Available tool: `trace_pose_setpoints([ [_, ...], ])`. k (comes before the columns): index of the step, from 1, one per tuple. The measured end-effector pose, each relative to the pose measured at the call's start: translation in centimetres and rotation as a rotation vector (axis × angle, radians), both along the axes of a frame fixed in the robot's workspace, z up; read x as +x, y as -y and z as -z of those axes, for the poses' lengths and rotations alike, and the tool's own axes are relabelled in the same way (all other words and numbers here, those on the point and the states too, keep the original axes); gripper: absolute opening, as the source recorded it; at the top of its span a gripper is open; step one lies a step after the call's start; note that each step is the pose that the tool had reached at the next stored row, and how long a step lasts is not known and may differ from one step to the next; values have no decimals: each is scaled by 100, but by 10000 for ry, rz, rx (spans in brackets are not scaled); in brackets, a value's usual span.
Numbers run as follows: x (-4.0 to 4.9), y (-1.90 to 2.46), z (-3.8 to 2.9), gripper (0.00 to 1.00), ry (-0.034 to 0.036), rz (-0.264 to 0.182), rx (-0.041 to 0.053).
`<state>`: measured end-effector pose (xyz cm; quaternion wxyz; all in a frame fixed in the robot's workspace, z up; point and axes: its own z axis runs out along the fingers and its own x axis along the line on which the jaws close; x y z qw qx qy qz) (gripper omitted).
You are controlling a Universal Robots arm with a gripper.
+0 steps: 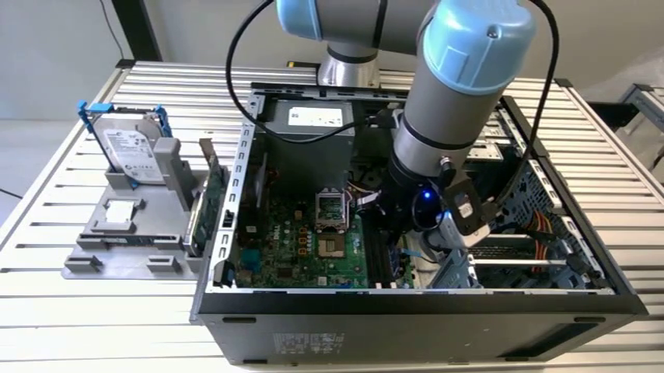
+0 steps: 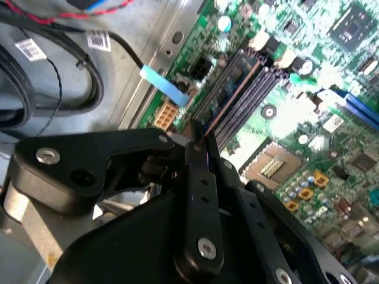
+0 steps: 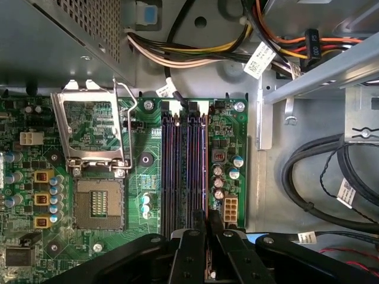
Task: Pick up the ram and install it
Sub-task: 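Insert the ram into the slot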
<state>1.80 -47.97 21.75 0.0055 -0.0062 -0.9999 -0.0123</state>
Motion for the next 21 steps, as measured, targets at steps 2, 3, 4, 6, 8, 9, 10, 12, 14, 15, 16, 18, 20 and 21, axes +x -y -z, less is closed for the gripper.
trace_pose_setpoints([
  [2, 0, 0, -1, 0, -3, 0, -5],
  [3, 0, 1, -1, 0, -3, -1, -7],
  [4, -1, 1, -1, 0, -4, -2, -7],
  [6, -3, 1, -1, 0, -3, 0, -7],
  [8, -3, 1, -1, 0, -3, -1, -7],
  [9, -4, 1, -1, 0, -3, 0, -8],
  [10, -4, 1, -1, 0, -4, -1, -7],
  [12, -5, 1, -1, 0, -3, -1, -8],
  [14, -6, 1, -2, 0, -3, 0, -8],
  [15, -7, 1, -2, 0, -3, 0, -8],
  [16, -7, 1, -2, 0, -3, -1, -8],
  [18, -8, 1, -2, 0, -4, 0, -9],
  [20, -10, 0, -2, 0, -4, 0, -10],
  [21, -14, 0, -2, 0, -3, 2, -9],
])
